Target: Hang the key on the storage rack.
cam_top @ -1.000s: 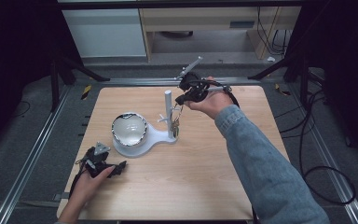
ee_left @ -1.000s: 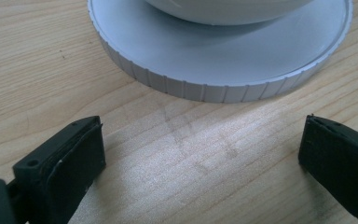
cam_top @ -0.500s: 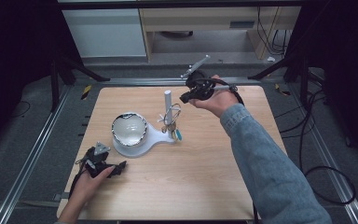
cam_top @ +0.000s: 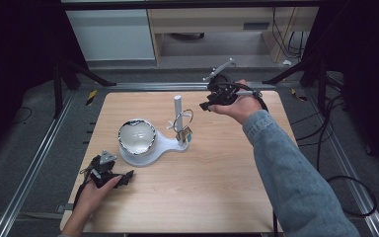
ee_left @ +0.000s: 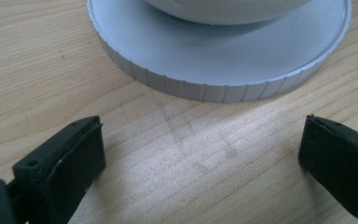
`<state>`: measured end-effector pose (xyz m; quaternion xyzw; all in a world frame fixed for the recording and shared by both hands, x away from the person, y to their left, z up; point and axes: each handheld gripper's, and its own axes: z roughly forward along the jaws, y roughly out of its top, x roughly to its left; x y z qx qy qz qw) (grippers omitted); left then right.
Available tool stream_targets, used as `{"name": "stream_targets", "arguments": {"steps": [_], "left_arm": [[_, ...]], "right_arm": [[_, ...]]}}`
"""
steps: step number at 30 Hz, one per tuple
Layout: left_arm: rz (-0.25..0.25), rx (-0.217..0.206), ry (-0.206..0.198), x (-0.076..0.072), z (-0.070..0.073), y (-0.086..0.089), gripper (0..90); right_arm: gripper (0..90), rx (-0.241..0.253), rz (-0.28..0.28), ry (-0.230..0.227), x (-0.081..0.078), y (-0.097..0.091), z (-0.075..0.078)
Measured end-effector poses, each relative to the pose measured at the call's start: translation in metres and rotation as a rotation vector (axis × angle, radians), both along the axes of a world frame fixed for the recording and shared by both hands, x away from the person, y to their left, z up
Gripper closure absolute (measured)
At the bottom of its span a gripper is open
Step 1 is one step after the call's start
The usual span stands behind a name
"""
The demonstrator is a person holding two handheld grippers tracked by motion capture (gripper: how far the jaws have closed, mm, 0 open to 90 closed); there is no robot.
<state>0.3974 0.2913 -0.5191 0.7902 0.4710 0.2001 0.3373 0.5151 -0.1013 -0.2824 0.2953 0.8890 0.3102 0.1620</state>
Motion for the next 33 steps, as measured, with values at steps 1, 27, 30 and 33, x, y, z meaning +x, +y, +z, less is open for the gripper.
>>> {"name": "stream_targets", "arguments": {"steps": [1, 27, 30, 33], "left_arm": [[-0.001, 0.000, 0.000, 0.000, 0.000, 0.000, 0.0], [0.003, 0.002, 0.001, 0.000, 0.000, 0.000, 0.0], [0.003, -0.001, 0.000, 0.000, 0.000, 0.000, 0.0], [0.005, -0.004, -0.001, 0.000, 0.000, 0.000, 0.0]], "right_arm": [[48.9, -0.003, -0.013, 0.009, 0.001, -0.002, 0.000], [6.8, -0.030, -0.125, 0.014, 0.004, -0.043, -0.018], [12.8, -0.052, -0.111, 0.036, 0.003, -0.047, -0.021], [13.0, -0.089, -0.134, 0.040, 0.001, -0.053, -0.024]]}}
